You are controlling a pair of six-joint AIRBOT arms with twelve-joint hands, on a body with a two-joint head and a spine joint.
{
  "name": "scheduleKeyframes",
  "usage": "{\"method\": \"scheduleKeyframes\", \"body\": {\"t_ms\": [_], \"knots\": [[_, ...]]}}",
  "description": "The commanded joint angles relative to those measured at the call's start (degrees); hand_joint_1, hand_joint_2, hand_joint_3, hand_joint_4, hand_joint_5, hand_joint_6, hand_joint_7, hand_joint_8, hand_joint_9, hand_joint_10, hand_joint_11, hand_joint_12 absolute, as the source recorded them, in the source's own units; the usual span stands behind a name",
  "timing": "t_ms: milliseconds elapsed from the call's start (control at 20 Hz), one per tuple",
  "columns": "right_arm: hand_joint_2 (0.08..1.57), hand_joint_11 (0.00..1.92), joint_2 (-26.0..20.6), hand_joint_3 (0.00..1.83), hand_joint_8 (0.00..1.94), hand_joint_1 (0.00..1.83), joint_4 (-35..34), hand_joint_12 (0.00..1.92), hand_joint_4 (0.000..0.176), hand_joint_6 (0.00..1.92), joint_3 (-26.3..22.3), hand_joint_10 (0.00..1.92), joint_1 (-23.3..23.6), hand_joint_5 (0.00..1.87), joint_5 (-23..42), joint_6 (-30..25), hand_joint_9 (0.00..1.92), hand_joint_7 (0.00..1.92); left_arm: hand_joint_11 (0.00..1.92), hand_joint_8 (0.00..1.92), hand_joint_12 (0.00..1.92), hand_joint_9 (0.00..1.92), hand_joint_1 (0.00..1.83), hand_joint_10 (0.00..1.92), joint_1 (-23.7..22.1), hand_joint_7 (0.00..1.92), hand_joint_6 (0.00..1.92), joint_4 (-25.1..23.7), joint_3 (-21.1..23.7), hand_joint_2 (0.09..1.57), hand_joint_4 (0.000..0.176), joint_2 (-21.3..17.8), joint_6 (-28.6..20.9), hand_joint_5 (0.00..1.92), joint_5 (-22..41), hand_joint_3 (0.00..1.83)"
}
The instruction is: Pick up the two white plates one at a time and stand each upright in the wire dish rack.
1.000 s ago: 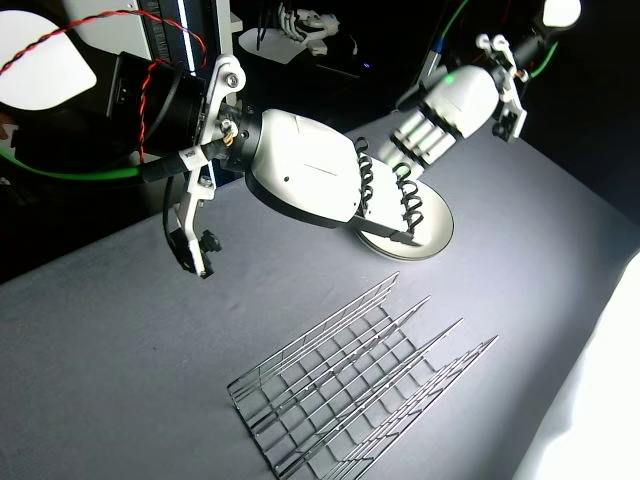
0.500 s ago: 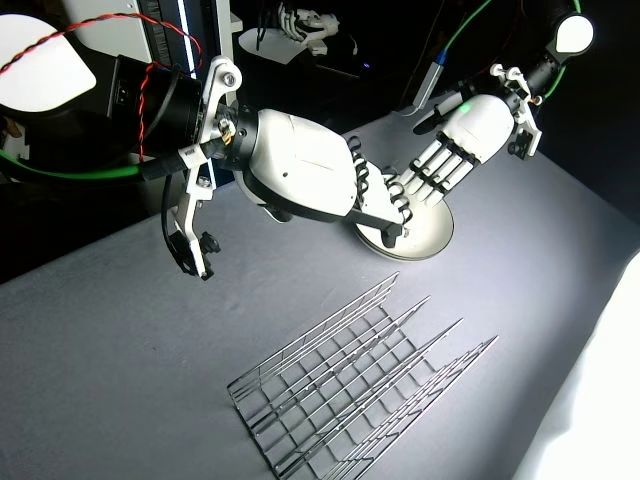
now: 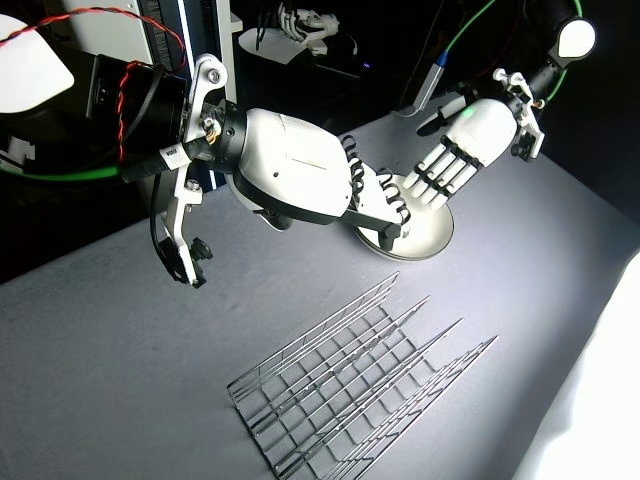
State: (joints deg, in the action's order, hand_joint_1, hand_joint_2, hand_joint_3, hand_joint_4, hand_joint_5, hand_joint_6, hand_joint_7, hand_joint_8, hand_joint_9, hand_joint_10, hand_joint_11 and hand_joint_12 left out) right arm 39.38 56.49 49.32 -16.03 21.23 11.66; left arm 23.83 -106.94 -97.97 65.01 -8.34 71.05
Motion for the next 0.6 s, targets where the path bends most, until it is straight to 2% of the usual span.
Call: {"method": "scheduleKeyframes", "body": {"t_ms": [0, 250, 350, 550], "knots": [[0.94, 0.00, -0.31, 0.01, 0.00, 1.18, -1.15, 0.92, 0.000, 0.00, -0.10, 0.01, 0.26, 0.22, 5.41, -0.02, 0.22, 0.21, 0.00, 0.00, 0.00, 0.00, 0.00, 0.00, -0.03, 0.00, 0.00, 3.97, -0.48, 1.16, 0.000, -0.06, 0.33, 0.00, 1.85, 0.00], [0.94, 0.00, 0.08, 0.00, 0.00, 1.22, -0.77, 0.86, 0.000, 0.00, 0.14, 0.00, 0.25, 0.20, 5.99, -0.02, 0.20, 0.20, 0.00, 0.00, 0.00, 0.00, 0.00, 0.00, 0.96, 0.00, 0.00, 3.97, -1.78, 1.17, 0.000, 1.13, 1.58, 0.01, 1.35, 0.00], [0.92, 0.00, 0.16, 0.00, 0.01, 1.20, -0.77, 0.96, 0.000, 0.01, 0.33, 0.01, 0.19, 0.23, 6.65, -0.01, 0.24, 0.23, 0.00, 0.00, 0.00, 0.00, 0.00, 0.00, 1.27, 0.00, 0.01, 3.96, -2.33, 1.17, 0.000, 1.60, 1.80, 0.02, 1.12, 0.00], [0.94, 0.00, 0.46, 0.00, 0.01, 1.21, 0.93, 0.97, 0.000, 0.01, 1.77, 0.02, -1.33, 0.26, 14.42, 0.02, 0.27, 0.27, 0.00, 0.00, 0.00, 0.00, 0.00, 0.00, 1.80, 0.00, 0.00, 3.36, -3.20, 1.18, 0.000, 2.38, 2.37, 0.01, 0.92, 0.00]]}}
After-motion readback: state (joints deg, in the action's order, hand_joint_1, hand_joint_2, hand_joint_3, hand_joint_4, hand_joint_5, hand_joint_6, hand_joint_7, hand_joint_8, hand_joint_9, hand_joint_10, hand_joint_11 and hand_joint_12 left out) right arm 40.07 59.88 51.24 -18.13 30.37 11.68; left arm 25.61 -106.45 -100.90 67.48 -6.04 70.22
